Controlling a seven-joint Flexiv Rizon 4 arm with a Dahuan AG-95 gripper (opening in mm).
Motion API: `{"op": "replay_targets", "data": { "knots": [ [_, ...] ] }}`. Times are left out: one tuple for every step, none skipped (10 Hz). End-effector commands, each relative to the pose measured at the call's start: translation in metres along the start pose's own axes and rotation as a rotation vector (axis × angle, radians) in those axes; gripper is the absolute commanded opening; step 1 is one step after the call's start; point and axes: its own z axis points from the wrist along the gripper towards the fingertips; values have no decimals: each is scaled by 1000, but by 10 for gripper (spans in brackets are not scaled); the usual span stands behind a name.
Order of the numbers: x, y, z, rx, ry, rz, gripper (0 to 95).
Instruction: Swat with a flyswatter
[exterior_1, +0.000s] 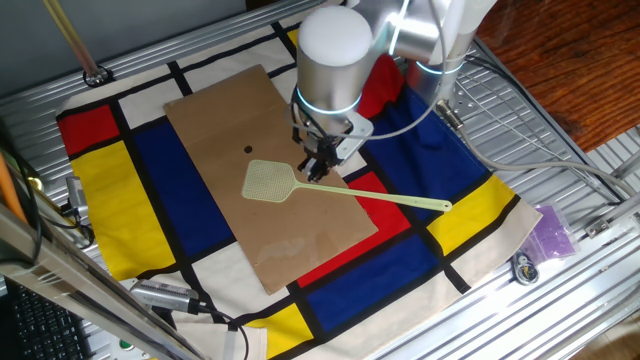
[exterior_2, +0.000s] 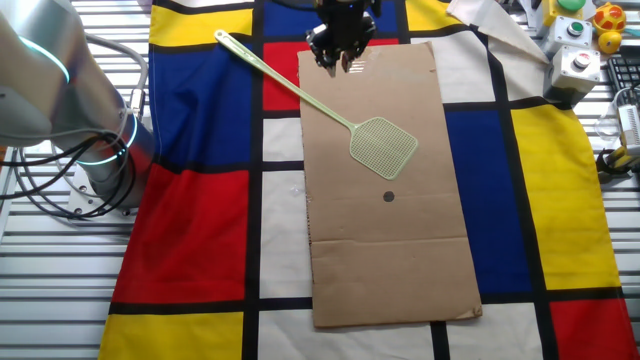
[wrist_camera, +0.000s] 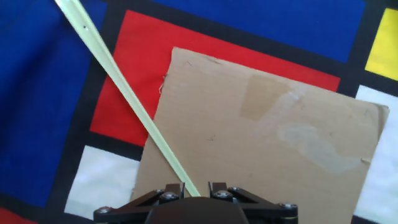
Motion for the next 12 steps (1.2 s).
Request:
{"op": "replay_targets", "data": {
  "knots": [
    [0, -1, 1, -6, -23, -54, 190],
    [0, -1, 1, -13, -38, -71, 190],
    [0, -1, 1, -17, -43, -82, 190],
    [0, -1, 1, -20, -48, -96, 190],
    [0, -1, 1, -22, -55, -106, 190],
    [0, -1, 1, -24, -66, -116, 190],
    [0, -1, 1, -20, -84, -142, 380],
    [-2, 0, 2, -18, -92, -161, 380],
    [-9, 6, 4, -17, -85, -160, 380],
    [-17, 14, 10, -11, -77, -152, 380],
    [-19, 17, 12, -9, -76, -150, 380],
    [-28, 24, 19, -5, -69, -144, 380]
  ]
}}
